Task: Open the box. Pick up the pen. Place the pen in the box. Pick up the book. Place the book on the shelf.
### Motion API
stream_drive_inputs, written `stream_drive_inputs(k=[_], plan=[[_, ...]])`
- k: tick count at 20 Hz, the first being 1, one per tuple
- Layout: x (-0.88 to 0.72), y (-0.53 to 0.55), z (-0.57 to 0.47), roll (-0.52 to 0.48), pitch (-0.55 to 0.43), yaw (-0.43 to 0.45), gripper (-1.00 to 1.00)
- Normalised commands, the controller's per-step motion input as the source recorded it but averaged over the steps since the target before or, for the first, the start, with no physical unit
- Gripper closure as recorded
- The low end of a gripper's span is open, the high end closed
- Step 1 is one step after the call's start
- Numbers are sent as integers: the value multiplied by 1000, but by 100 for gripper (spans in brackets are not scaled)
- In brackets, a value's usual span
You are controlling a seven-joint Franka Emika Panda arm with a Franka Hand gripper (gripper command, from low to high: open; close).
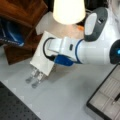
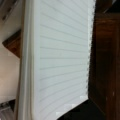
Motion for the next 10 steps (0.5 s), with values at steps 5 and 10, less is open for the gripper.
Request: stream_drive_inputs(k=[5, 10], plan=[[-129, -96, -113, -336, -92, 17, -100], [-146, -89, -112, -317, -100, 49, -100]])
